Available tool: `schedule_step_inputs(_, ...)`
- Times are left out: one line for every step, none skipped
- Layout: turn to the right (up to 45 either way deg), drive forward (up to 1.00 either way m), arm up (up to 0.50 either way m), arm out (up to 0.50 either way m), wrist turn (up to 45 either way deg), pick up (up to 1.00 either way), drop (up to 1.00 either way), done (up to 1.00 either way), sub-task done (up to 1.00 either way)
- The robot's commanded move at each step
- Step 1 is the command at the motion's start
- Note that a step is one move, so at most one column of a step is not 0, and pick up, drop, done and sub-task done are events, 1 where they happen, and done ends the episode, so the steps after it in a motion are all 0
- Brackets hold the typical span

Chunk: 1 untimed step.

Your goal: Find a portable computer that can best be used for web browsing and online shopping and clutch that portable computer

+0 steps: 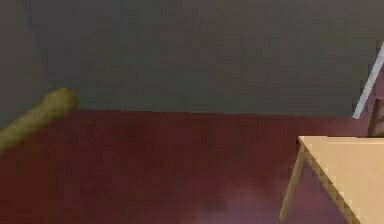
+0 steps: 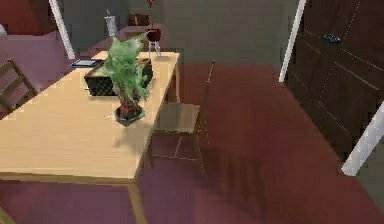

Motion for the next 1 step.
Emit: schedule_step_inputs(0.0, 1.00, 0.00, 0.00, 0.0, 0.00, 0.00, 0.00, 0.00)
